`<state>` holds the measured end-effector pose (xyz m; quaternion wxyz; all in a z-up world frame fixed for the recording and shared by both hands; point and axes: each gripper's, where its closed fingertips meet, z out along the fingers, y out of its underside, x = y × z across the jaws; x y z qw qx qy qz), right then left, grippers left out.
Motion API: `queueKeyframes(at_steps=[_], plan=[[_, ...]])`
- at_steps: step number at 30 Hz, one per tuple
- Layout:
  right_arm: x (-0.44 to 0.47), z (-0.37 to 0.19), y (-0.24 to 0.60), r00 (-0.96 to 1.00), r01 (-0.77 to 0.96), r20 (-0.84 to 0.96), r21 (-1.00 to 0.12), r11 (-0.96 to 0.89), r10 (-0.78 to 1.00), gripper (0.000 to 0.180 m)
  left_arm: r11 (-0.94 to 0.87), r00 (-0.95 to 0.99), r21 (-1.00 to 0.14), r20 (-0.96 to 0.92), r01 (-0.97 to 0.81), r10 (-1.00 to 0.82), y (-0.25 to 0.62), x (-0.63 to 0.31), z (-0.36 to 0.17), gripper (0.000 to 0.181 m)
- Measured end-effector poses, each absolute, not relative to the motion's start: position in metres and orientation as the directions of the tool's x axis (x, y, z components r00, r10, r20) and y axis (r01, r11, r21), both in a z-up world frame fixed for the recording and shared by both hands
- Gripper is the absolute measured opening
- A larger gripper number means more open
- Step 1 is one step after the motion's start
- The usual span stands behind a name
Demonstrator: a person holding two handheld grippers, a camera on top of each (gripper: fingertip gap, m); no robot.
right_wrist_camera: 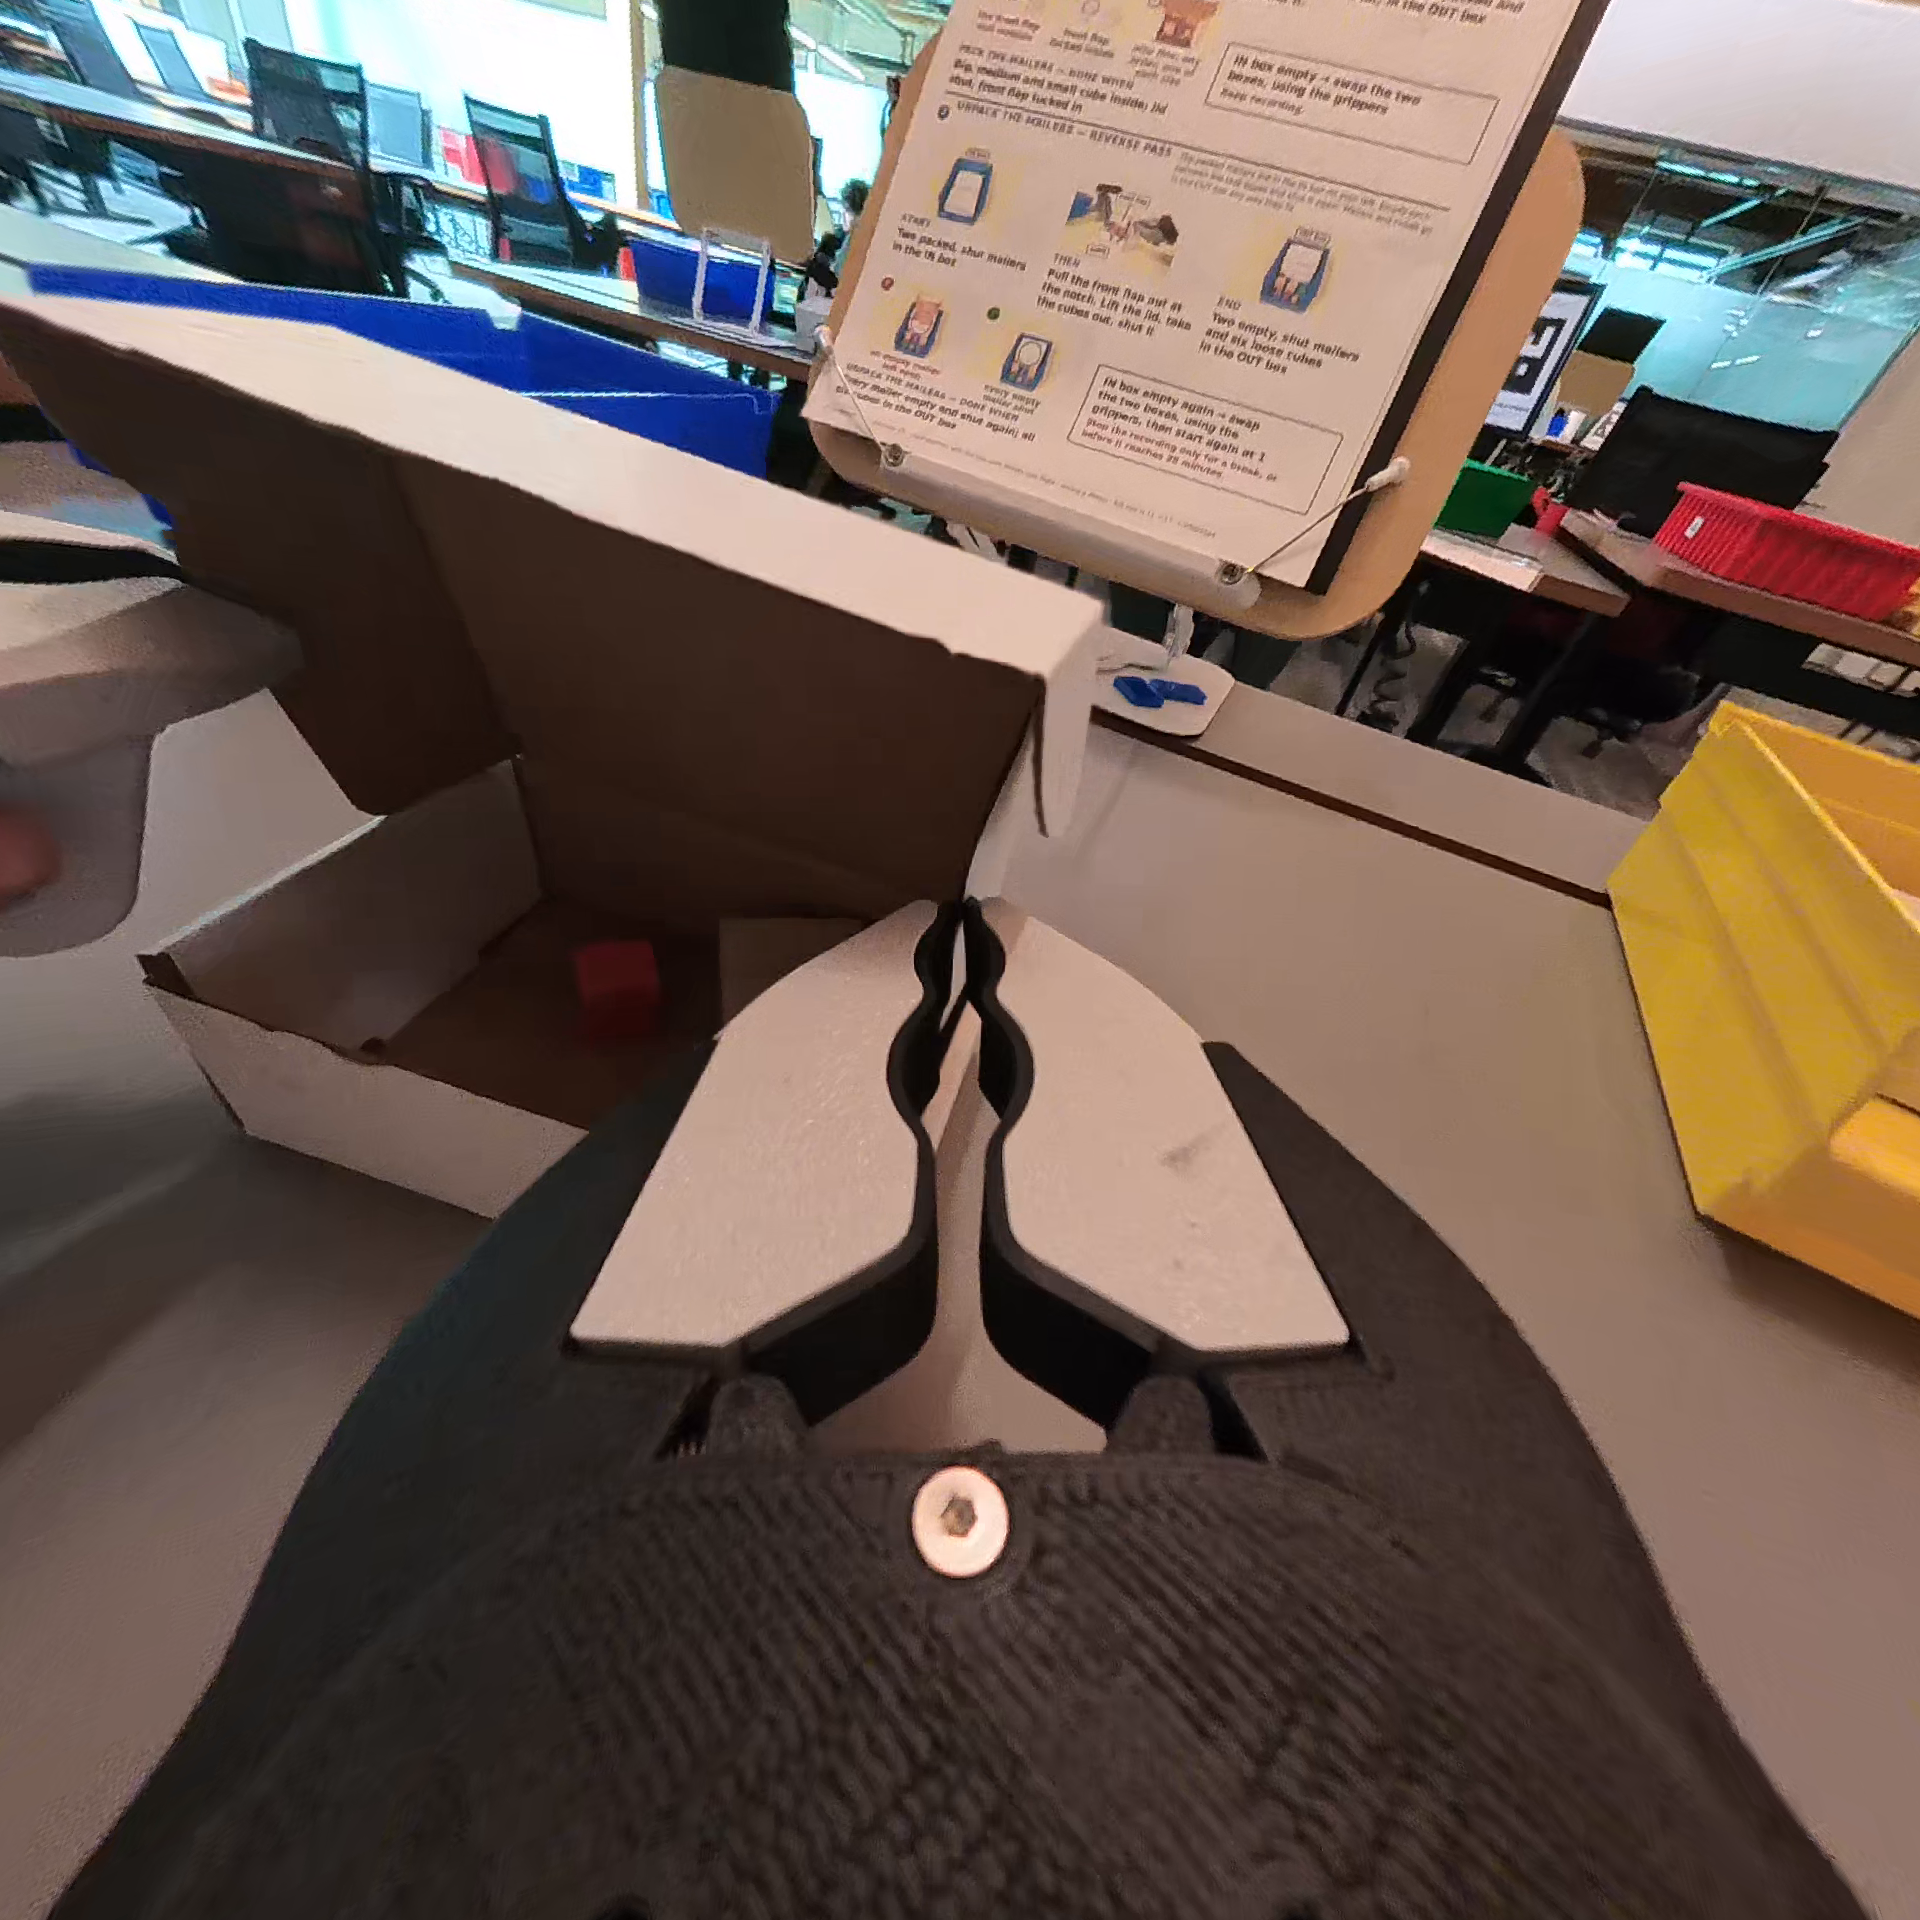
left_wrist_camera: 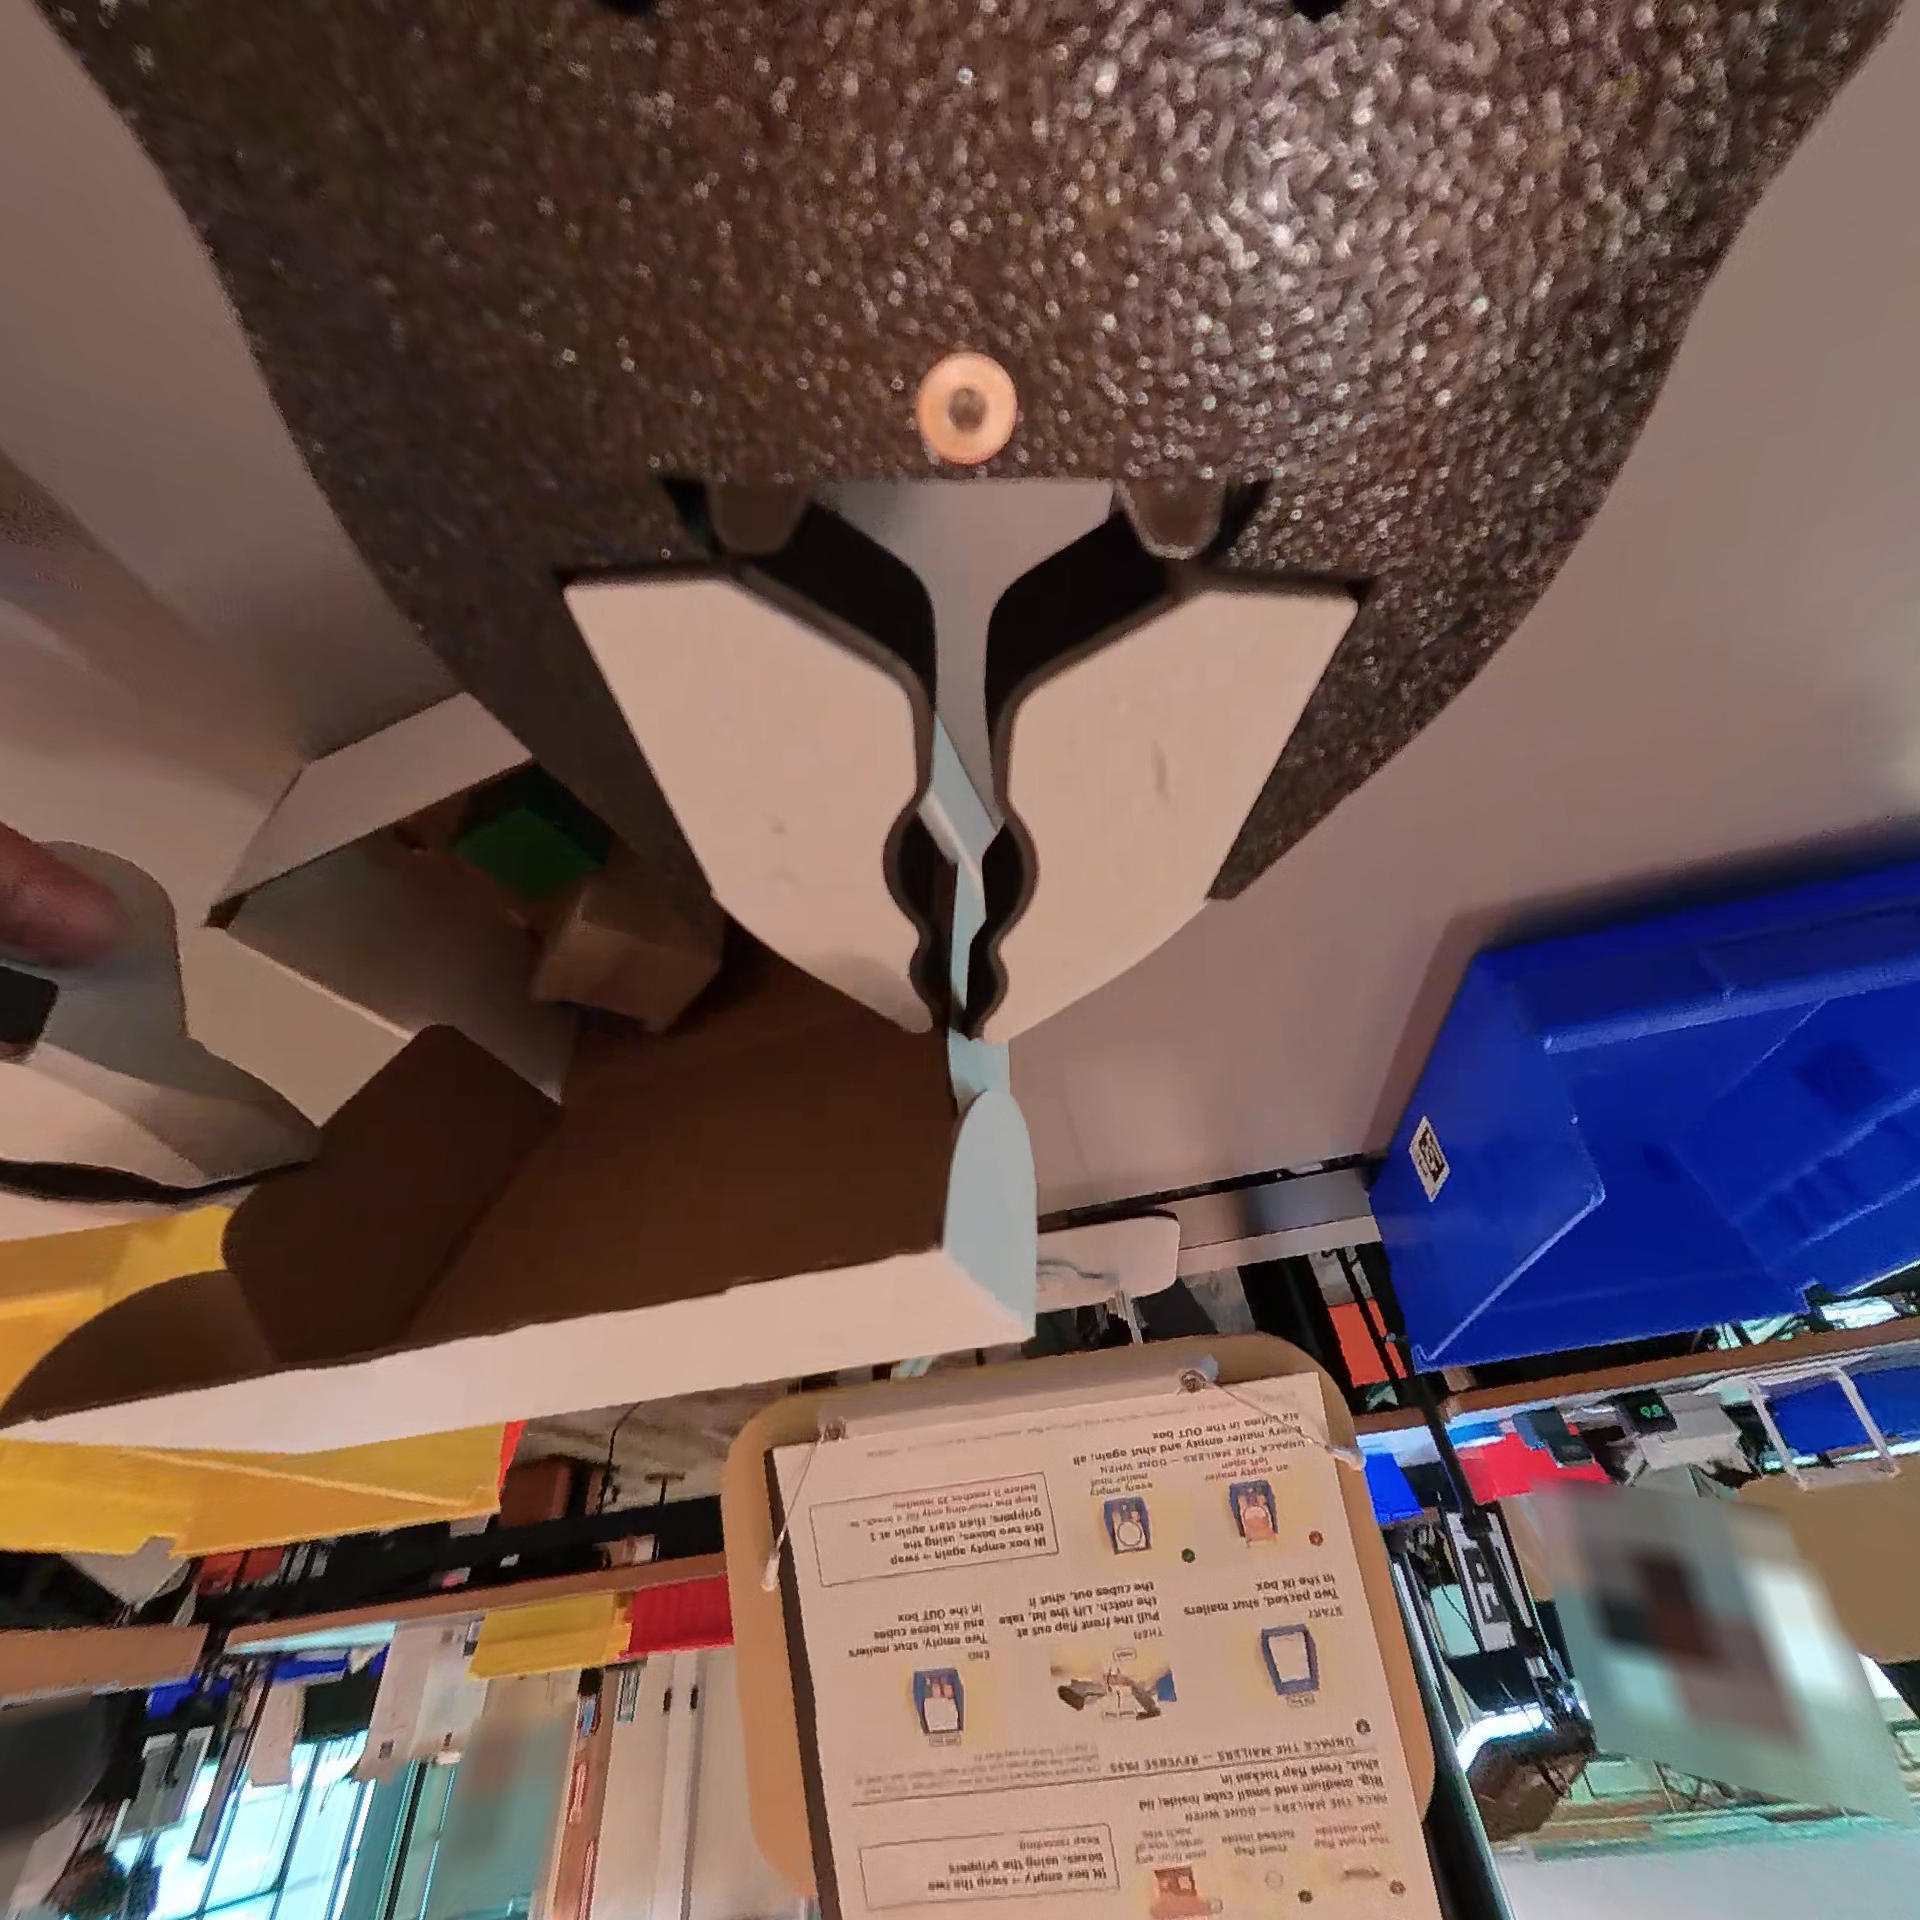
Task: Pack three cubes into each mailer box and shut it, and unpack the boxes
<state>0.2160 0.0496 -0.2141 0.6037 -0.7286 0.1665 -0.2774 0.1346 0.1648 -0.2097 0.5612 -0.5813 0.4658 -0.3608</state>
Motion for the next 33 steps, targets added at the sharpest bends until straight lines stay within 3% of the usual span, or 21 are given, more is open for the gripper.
queueKeyframes(at_steps=[7, 11, 18, 25, 29, 31, 33], plan=[[0.204, -0.207, 0.046, 0.810, 0.070, 0.181, -0.974, -0.215, -0.557, 0.002, -0.016, 0.258, -0.942, -0.075, -0.334, -0.963, 0.153, 0.133, -0.211, 0.004], [0.201, -0.205, 0.053, 0.825, 0.033, 0.132, -0.982, -0.187, -0.550, 0.002, -0.126, 0.290, -0.944, 0.033, -0.307, -0.956, 0.150, 0.138, -0.210, 0.005], [0.193, -0.228, 0.040, 0.833, 0.037, 0.207, -0.946, -0.322, -0.512, 0.002, -0.069, 0.270, -0.927, -0.036, -0.370, -0.962, 0.141, 0.121, -0.238, 0.002], [0.178, -0.239, 0.020, 0.856, 0.043, 0.223, -0.930, -0.365, -0.467, 0.028, -0.121, 0.232, -0.907, 0.027, -0.404, -0.972, 0.130, 0.112, -0.259, 0.000], [0.177, -0.221, 0.010, 0.739, 0.257, 0.439, -0.885, -0.389, -0.511, 0.046, -0.070, 0.206, -0.899, -0.023, -0.433, -0.978, 0.121, 0.113, -0.263, 0.001], [0.176, -0.200, 0.010, 0.591, 0.468, 0.631, -0.776, -0.424, -0.503, 0.048, -0.046, 0.190, -0.898, -0.042, -0.438, -0.981, 0.115, 0.114, -0.263, 0.007], [0.171, -0.188, 0.017, 0.426, 0.628, 0.799, -0.599, -0.497, -0.424, 0.048, -0.007, 0.181, -0.897, -0.082, -0.441, -0.980, 0.114, 0.114, -0.262, 0.007]])
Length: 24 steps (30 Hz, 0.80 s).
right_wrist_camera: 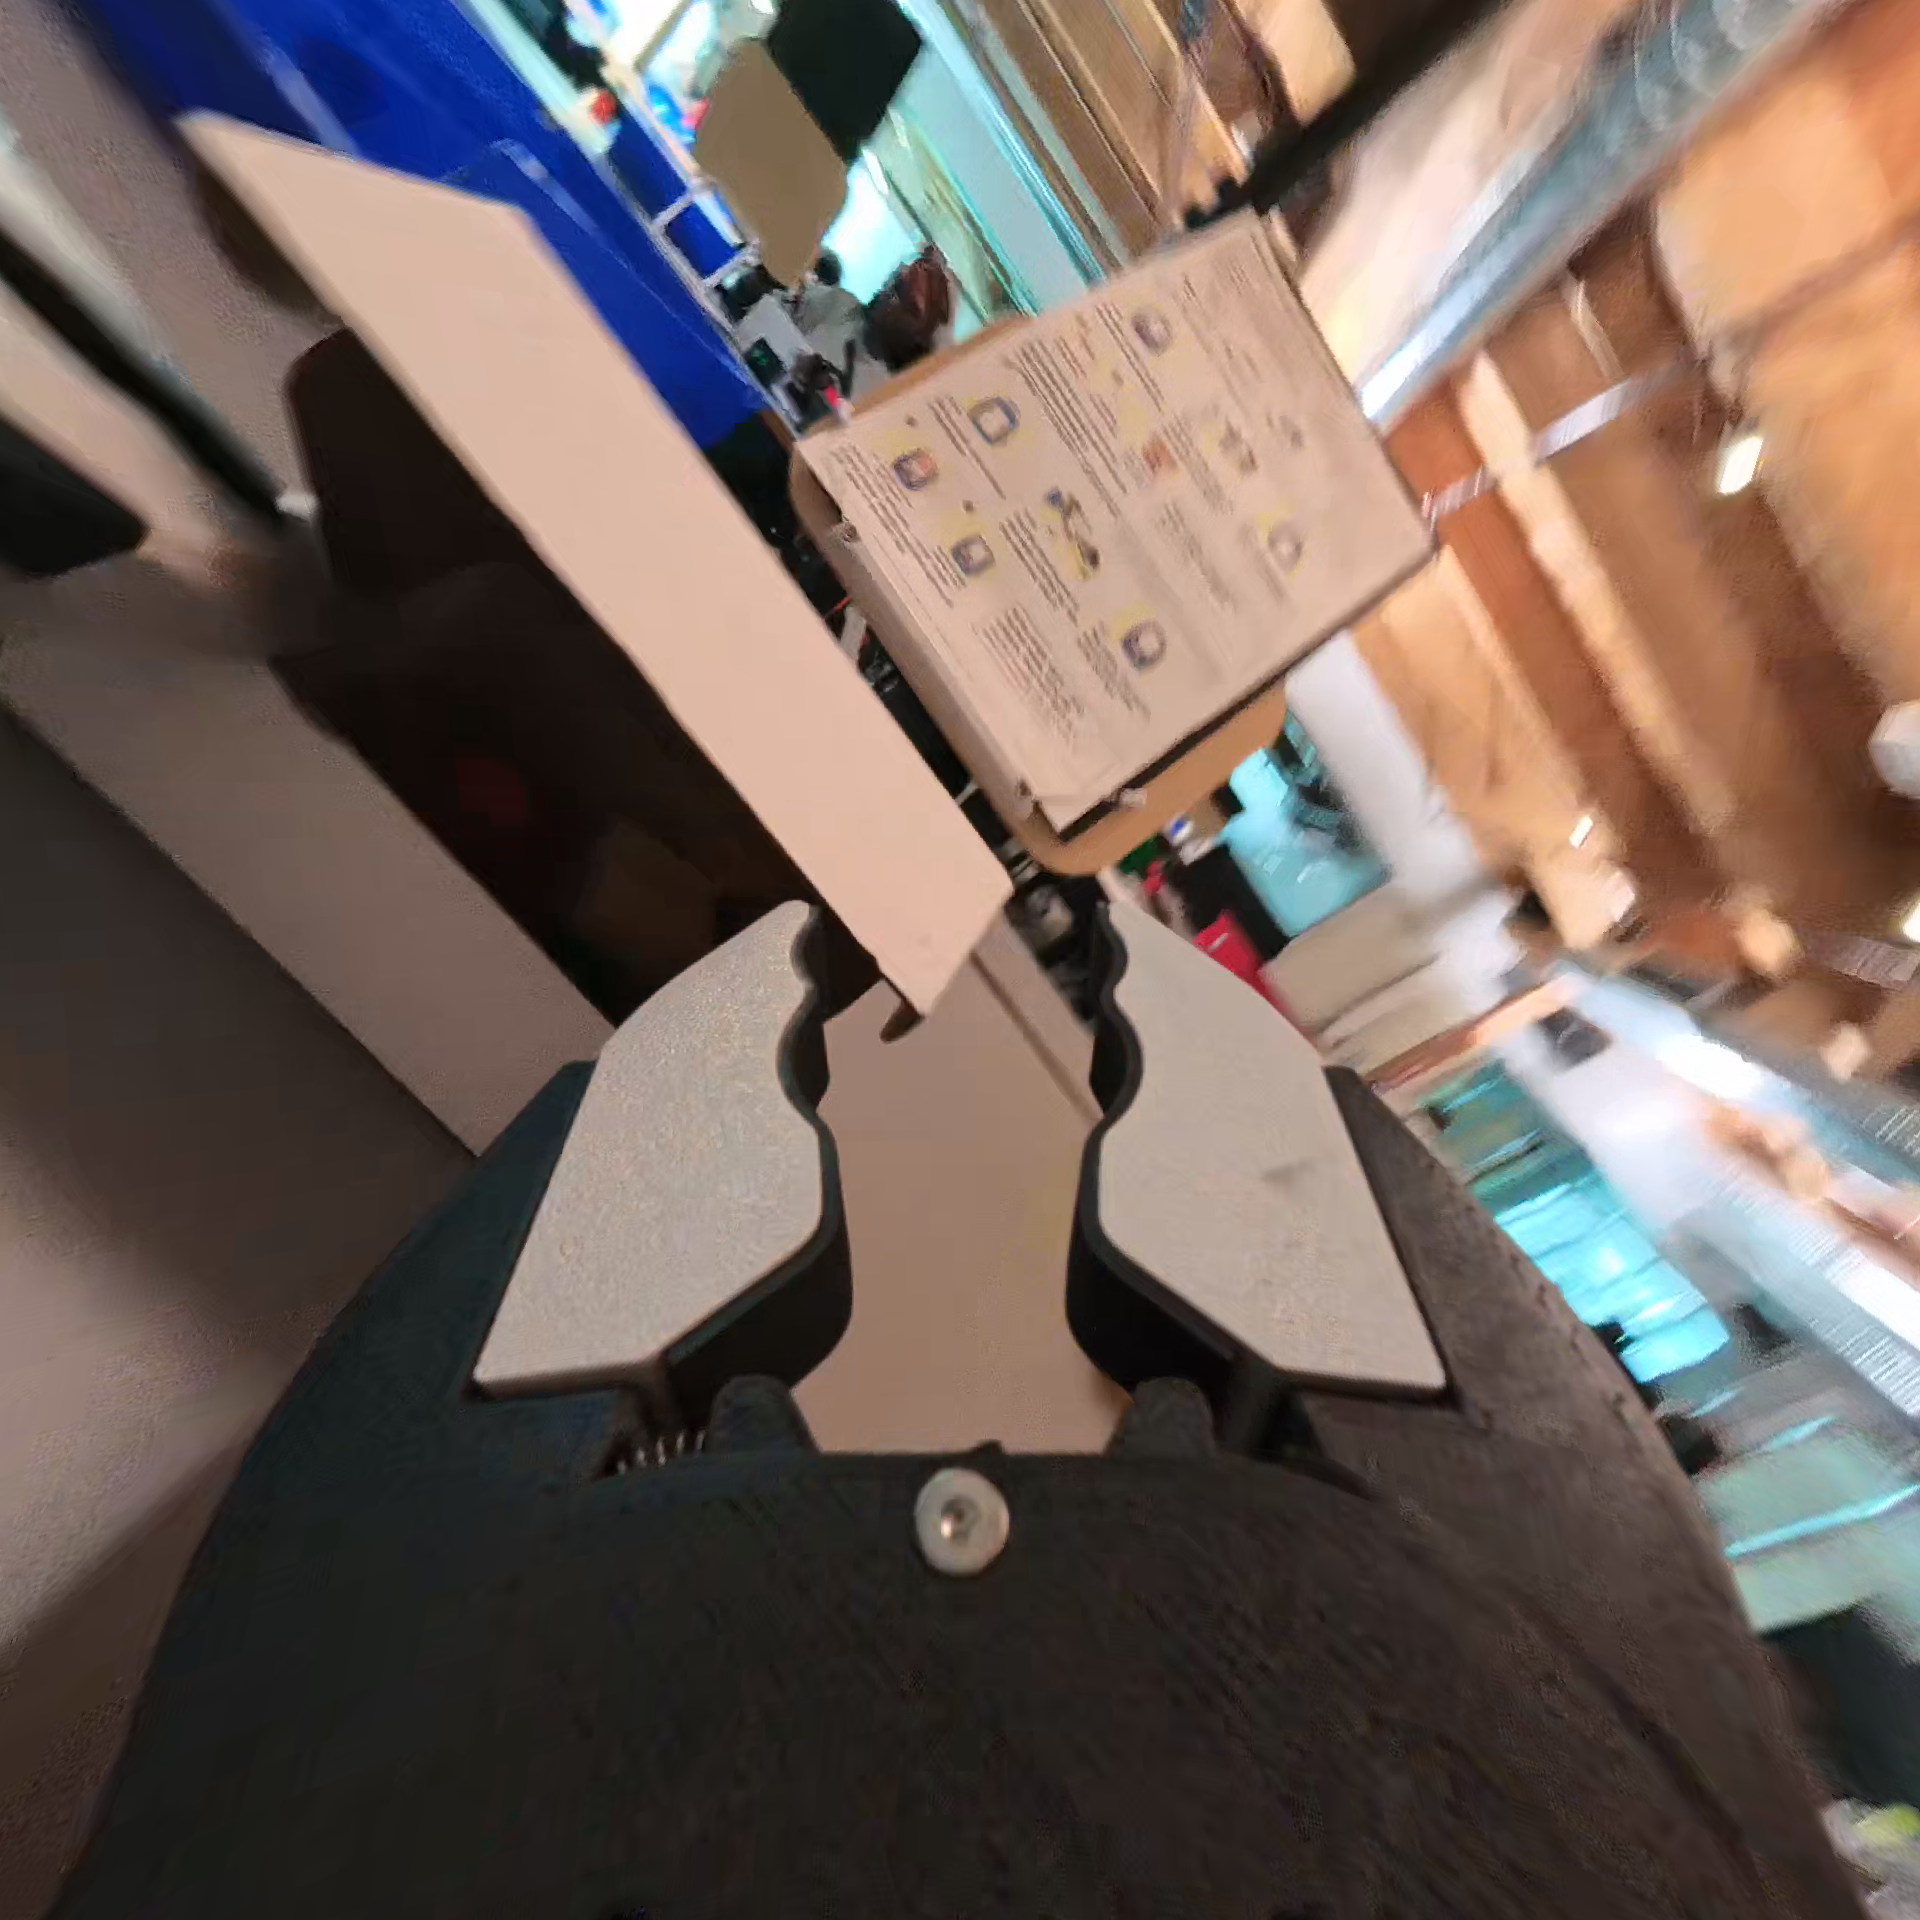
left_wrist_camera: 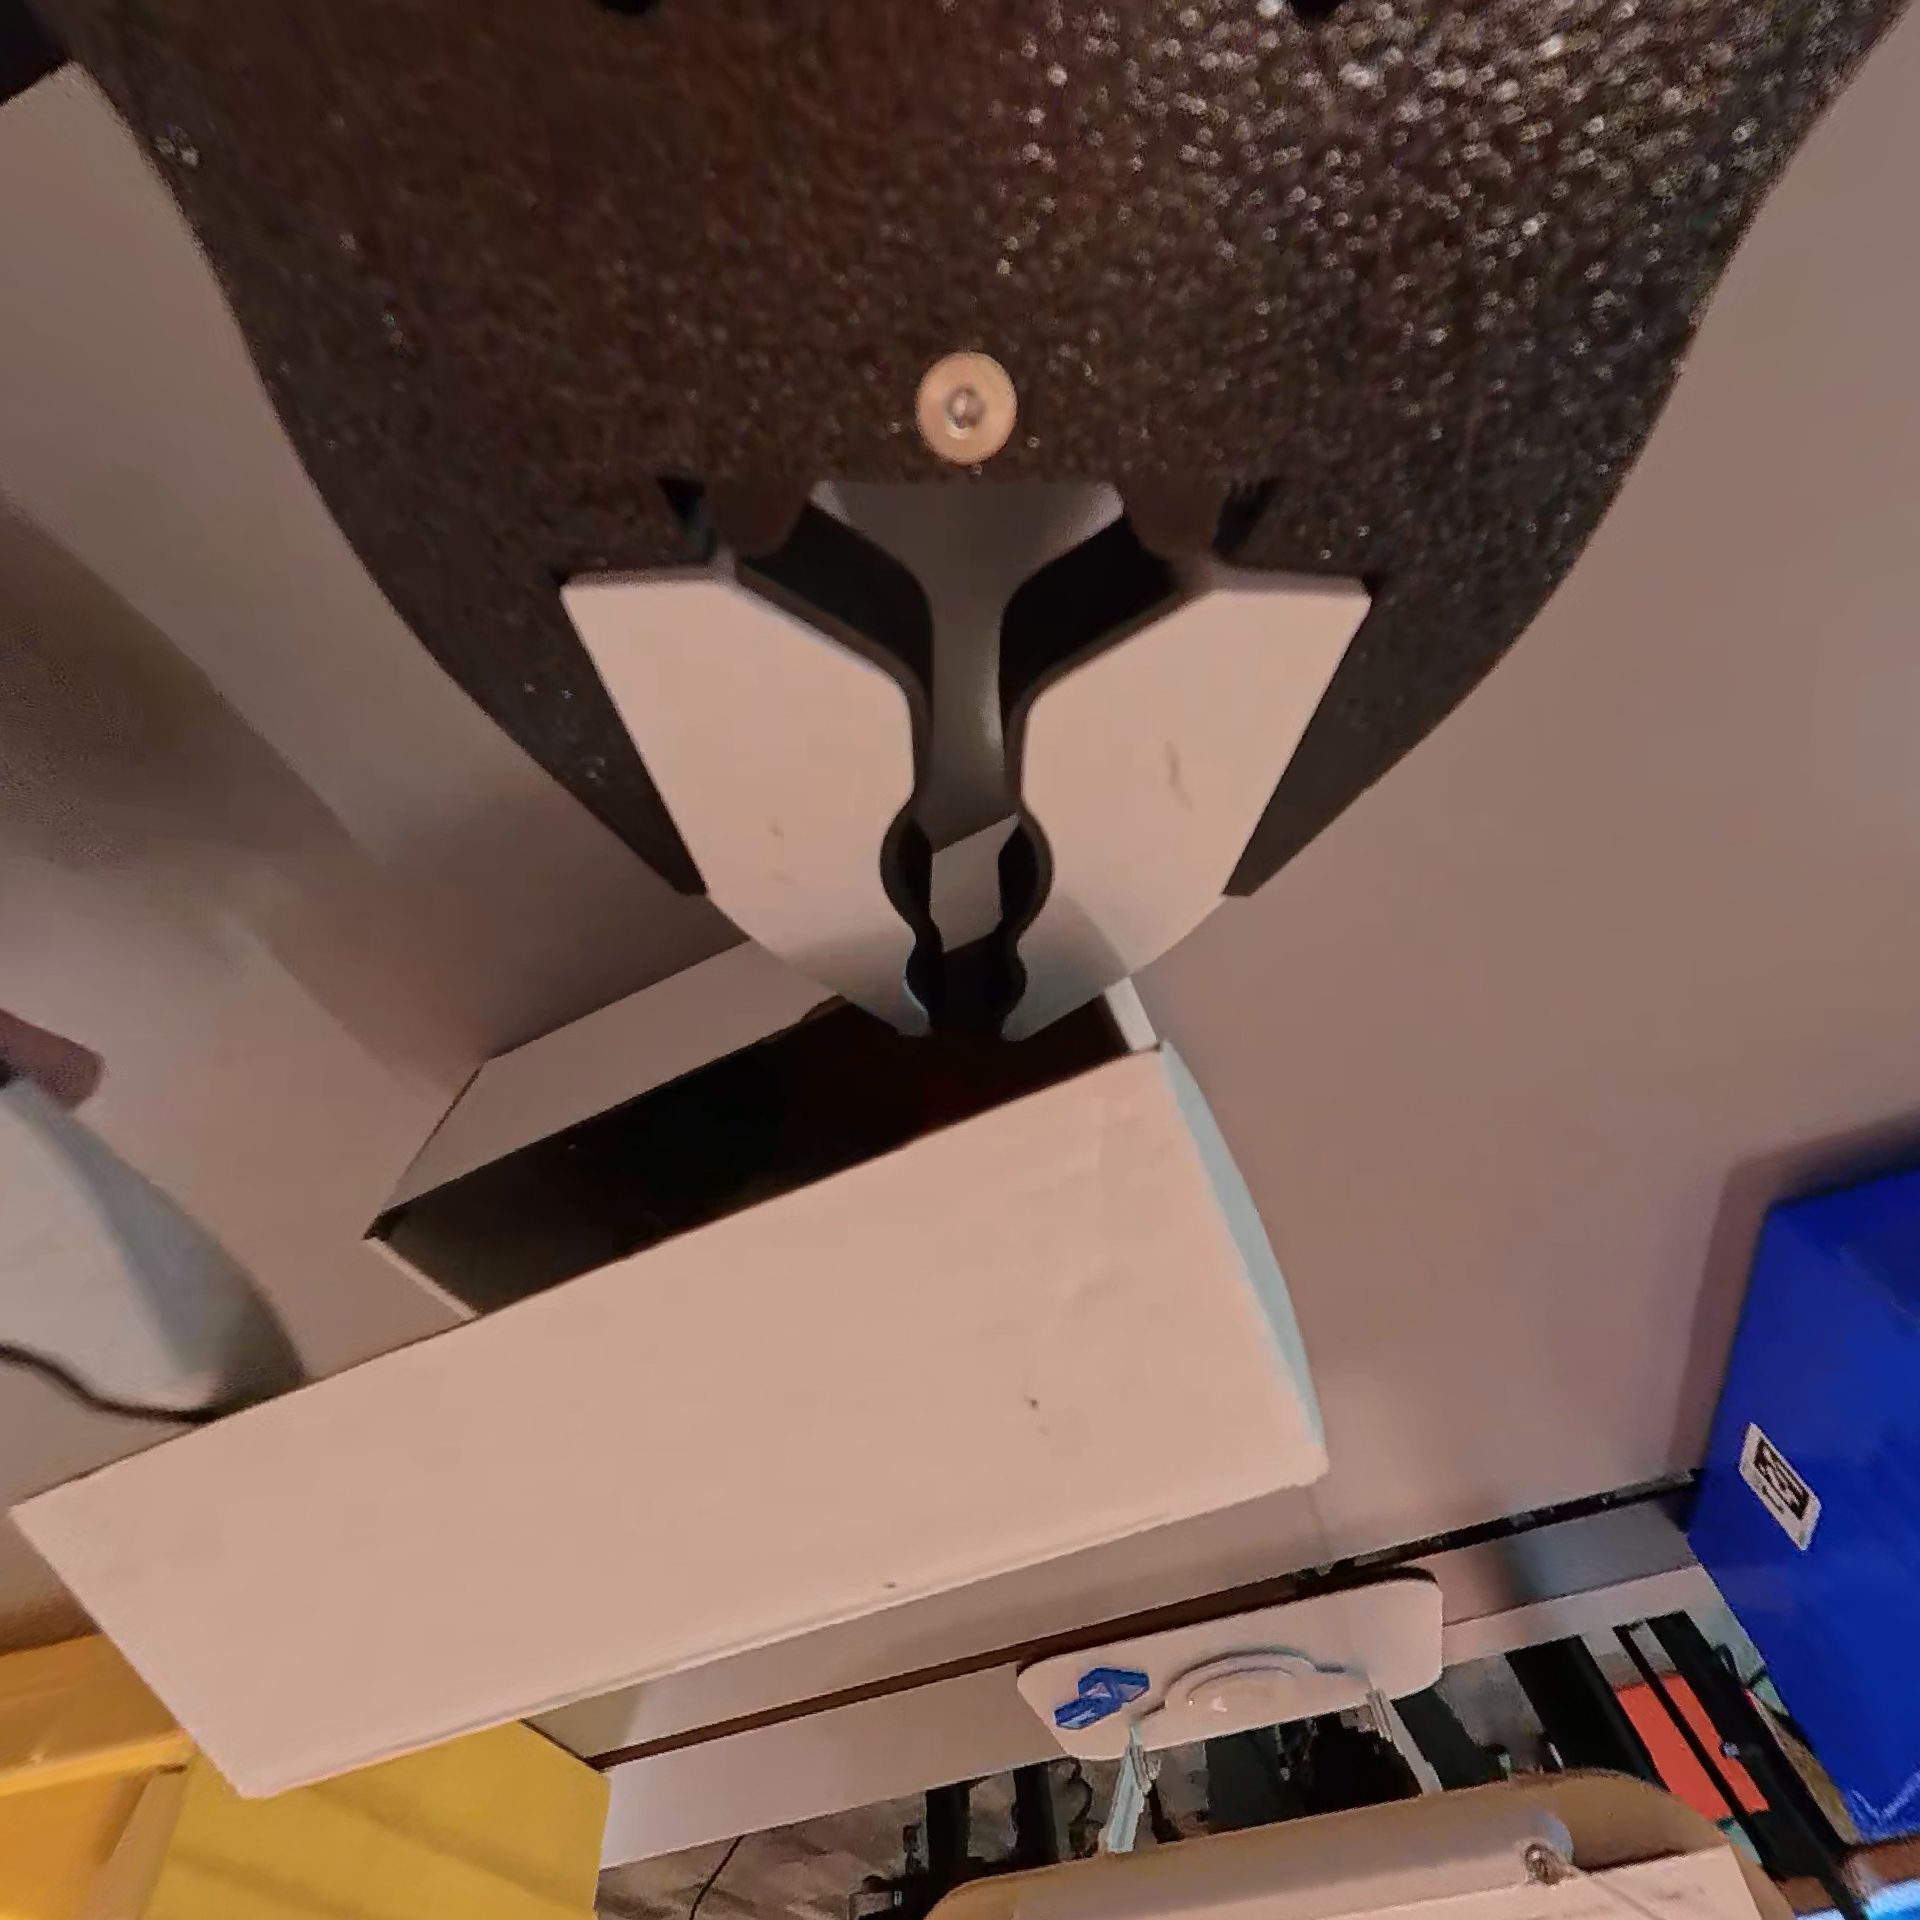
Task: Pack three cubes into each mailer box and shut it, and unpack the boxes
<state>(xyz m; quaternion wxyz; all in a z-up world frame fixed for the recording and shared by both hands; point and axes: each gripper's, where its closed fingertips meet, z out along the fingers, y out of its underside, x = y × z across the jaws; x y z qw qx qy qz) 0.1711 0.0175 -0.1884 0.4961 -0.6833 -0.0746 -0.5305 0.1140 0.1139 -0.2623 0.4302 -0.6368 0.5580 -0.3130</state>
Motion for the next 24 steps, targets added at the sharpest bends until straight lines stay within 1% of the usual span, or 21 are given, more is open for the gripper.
queueKeyframes(at_steps=[1, 3, 5, 6, 7, 9, 11, 13, 15, 18, 20, 24], plan=[[0.167, -0.190, 0.024, 0.379, 0.674, 0.855, -0.518, -0.527, -0.355, 0.048, 0.009, 0.173, -0.896, -0.095, -0.443, -0.980, 0.113, 0.114, -0.262, 0.008], [0.158, -0.194, 0.037, 0.320, 0.740, 0.914, -0.405, -0.537, -0.247, 0.046, 0.018, 0.159, -0.897, -0.098, -0.441, -0.982, 0.113, 0.112, -0.261, 0.010], [0.151, -0.189, 0.045, 0.235, 0.791, 0.951, -0.306, -0.530, -0.199, 0.031, 0.015, 0.138, -0.904, -0.082, -0.428, -0.987, 0.110, 0.109, -0.260, 0.012], [0.147, -0.192, 0.049, 0.220, 0.807, 0.965, -0.260, -0.529, -0.139, 0.015, 0.011, 0.119, -0.906, -0.067, -0.424, -0.991, 0.108, 0.106, -0.261, 0.013], [0.145, -0.196, 0.051, 0.223, 0.812, 0.971, -0.233, -0.536, -0.084, 0.008, 0.010, 0.093, -0.905, -0.054, -0.425, -0.994, 0.104, 0.102, -0.261, 0.017], [0.145, -0.193, 0.051, 0.239, 0.805, 0.970, -0.227, -0.548, -0.051, 0.006, 0.022, 0.040, -0.911, -0.042, -0.411, -0.998, 0.097, 0.092, -0.259, 0.023], [0.139, -0.188, 0.049, 0.345, 0.791, 0.938, -0.310, -0.527, -0.035, 0.004, 0.054, -0.009, -0.917, -0.055, -0.394, -0.998, 0.094, 0.079, -0.254, 0.026], [0.134, -0.189, 0.046, 0.465, 0.762, 0.885, -0.386, -0.520, 0.024, 0.005, 0.093, -0.025, -0.918, -0.091, -0.386, -0.996, 0.101, 0.066, -0.250, 0.030], [0.130, -0.192, 0.041, 0.526, 0.744, 0.847, -0.412, -0.526, 0.080, 0.006, 0.120, -0.043, -0.900, -0.113, -0.419, -0.993, 0.109, 0.056, -0.252, 0.037], [0.122, -0.200, 0.037, 0.549, 0.746, 0.822, -0.401, -0.532, 0.151, 0.007, 0.143, -0.033, -0.860, -0.146, -0.490, -0.989, 0.121, 0.048, -0.263, 0.050], [0.118, -0.211, 0.035, 0.548, 0.746, 0.817, -0.379, -0.548, 0.181, 0.008, 0.155, -0.045, -0.849, -0.153, -0.505, -0.987, 0.119, 0.047, -0.268, 0.051], [0.109, -0.235, 0.034, 0.552, 0.748, 0.800, -0.350, -0.564, 0.235, 0.009, 0.187, -0.064, -0.841, -0.180, -0.508, -0.982, 0.110, 0.052, -0.274, 0.045]])
